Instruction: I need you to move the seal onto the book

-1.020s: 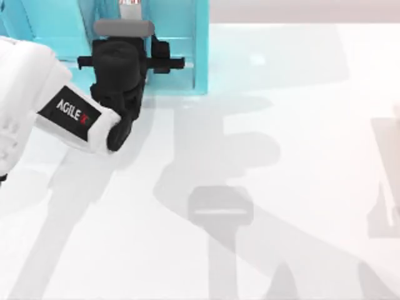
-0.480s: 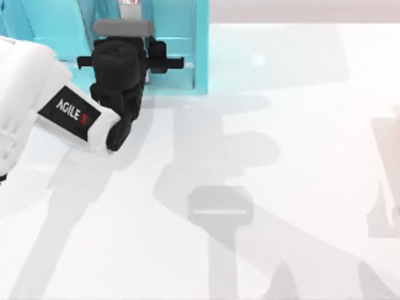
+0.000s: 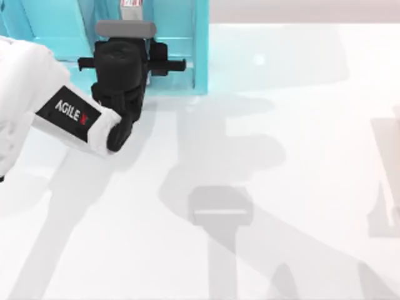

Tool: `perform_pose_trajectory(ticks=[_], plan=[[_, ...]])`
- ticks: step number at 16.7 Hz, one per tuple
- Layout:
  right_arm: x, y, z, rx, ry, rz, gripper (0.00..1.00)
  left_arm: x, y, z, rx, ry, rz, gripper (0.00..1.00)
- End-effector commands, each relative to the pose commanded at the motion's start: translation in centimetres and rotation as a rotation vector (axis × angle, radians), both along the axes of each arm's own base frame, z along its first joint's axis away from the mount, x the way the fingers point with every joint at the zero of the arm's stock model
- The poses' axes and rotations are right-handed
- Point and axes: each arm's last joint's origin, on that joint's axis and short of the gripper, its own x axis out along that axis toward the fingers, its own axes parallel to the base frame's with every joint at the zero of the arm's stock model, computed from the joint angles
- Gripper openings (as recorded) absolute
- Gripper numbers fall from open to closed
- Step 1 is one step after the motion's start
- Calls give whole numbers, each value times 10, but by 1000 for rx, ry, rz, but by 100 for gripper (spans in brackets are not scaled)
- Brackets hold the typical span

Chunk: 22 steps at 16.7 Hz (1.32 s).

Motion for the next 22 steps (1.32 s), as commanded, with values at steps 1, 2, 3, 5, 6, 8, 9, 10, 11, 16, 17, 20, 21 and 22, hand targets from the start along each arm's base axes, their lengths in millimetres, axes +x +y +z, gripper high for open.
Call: perform_pose_trajectory(ticks=[1, 2, 3, 5, 6, 8, 9, 10, 11, 16, 17, 20, 21, 22], plan=[[0, 0, 0, 0, 0, 0, 100, -6, -3, 4, 9, 19, -1, 0], [0, 0, 0, 0, 0, 0, 100, -13, -6, 12, 18, 36, 0, 0], [0, 0, 0, 0, 0, 0, 100, -21, -8, 23, 25, 48, 3, 0], [0, 0, 0, 0, 0, 0, 100, -38, -11, 56, 26, 41, 13, 0], [0, 0, 0, 0, 0, 0, 100, -48, -11, 80, 16, 20, 19, 0], [0, 0, 0, 0, 0, 0, 100, -74, -9, 131, -19, -43, 28, 0], [0, 0, 0, 0, 0, 0, 100, -90, -6, 156, -40, -76, 29, 0], [0, 0, 0, 0, 0, 0, 100, -106, -4, 177, -57, -101, 28, 0], [0, 0, 0, 0, 0, 0, 100, -123, -1, 192, -69, -115, 24, 0], [0, 0, 0, 0, 0, 0, 100, -184, 8, 203, -31, -54, 5, 0], [0, 0, 0, 0, 0, 0, 100, -190, 9, 200, -19, -39, 4, 0], [0, 0, 0, 0, 0, 0, 100, -192, 9, 198, -12, -31, 4, 0], [0, 0, 0, 0, 0, 0, 100, -192, 9, 198, -12, -31, 4, 0], [0, 0, 0, 0, 0, 0, 100, -191, 9, 196, -7, -26, 7, 0]])
